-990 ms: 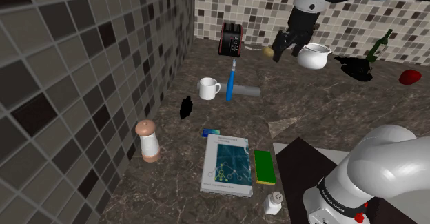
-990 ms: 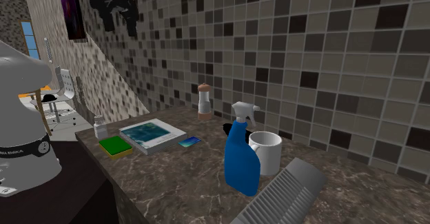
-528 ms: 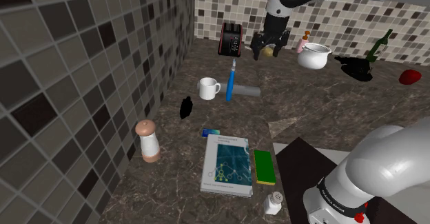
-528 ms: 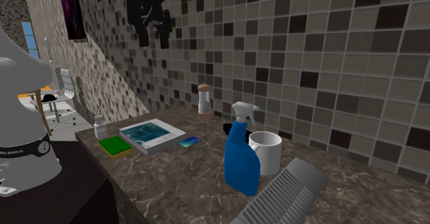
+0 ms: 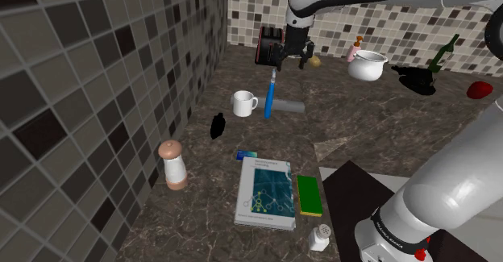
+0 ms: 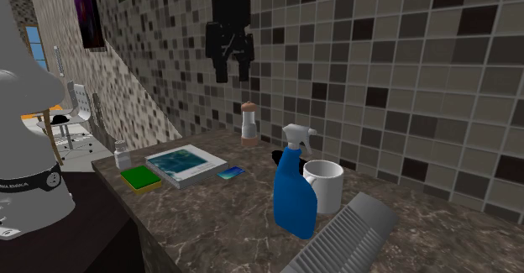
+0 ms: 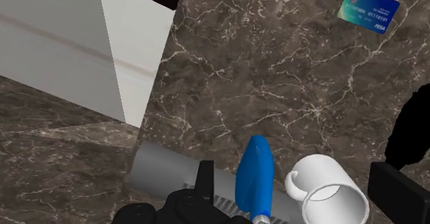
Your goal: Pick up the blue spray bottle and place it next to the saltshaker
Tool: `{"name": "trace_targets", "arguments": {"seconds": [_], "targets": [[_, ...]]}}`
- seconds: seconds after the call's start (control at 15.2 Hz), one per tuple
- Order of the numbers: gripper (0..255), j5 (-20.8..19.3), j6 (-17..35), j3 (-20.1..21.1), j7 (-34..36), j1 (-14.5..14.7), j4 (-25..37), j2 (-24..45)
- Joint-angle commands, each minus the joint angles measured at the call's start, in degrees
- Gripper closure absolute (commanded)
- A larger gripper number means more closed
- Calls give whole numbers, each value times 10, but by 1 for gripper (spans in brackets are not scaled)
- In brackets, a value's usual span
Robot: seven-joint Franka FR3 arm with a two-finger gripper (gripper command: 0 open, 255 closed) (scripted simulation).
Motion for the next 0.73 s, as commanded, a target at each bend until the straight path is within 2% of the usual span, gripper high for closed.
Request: {"name": "trace_targets", "arguments": {"seconds": [0.0, 0.53, 0.66], "targets": [[0, 1, -2, -3, 12, -4, 46, 51], [0, 15, -41, -17, 56, -16, 260, 256], [0, 15, -35, -18, 57, -17, 261, 263]]}}
